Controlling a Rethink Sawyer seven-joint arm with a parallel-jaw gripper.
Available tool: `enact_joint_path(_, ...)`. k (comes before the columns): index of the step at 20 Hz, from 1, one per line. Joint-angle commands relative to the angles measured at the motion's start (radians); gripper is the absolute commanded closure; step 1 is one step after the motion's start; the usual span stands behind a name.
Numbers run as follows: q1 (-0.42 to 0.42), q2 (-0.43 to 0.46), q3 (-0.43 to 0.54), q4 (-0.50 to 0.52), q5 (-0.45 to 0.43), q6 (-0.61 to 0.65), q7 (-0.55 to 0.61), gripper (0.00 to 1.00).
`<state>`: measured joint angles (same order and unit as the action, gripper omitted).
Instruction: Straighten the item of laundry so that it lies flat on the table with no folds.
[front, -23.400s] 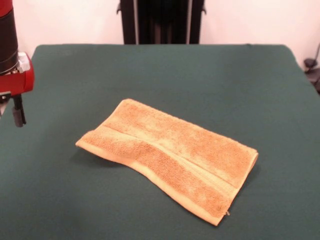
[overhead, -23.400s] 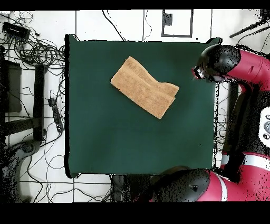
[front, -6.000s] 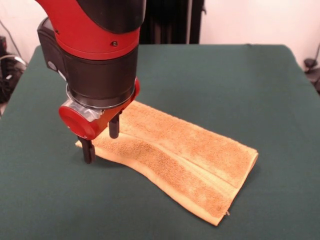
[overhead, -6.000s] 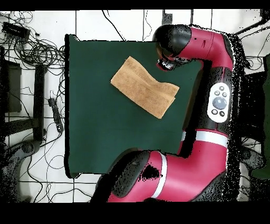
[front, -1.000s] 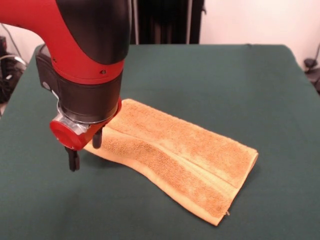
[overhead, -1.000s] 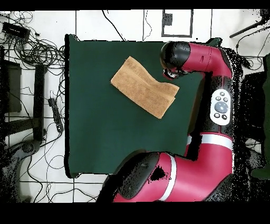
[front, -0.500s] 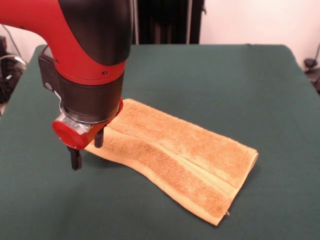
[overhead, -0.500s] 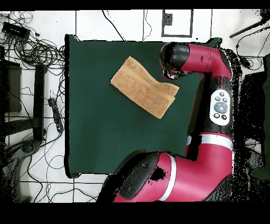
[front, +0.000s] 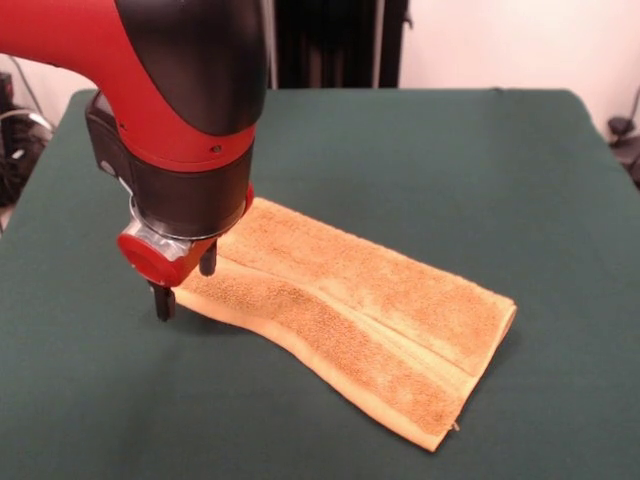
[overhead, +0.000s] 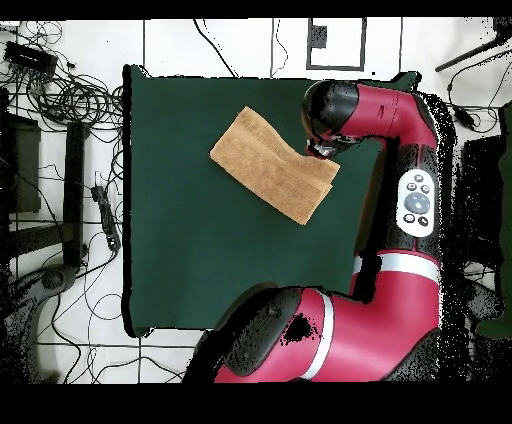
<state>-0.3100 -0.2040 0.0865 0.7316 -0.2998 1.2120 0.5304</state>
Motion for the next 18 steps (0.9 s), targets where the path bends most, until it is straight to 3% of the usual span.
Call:
enact_joint_path(1, 0.028, 0.041, 0.103, 0.116, 0.011, 0.087, -0.055, 0.00)
enact_joint_path(6, 0.009, 0.020, 0.117, 0.171, 0.001, -0.036, -0.087, 0.00)
enact_joint_path(18, 0.018, 0.031, 0.106, 0.163, -0.011, -0.035, -0.073, 0.00)
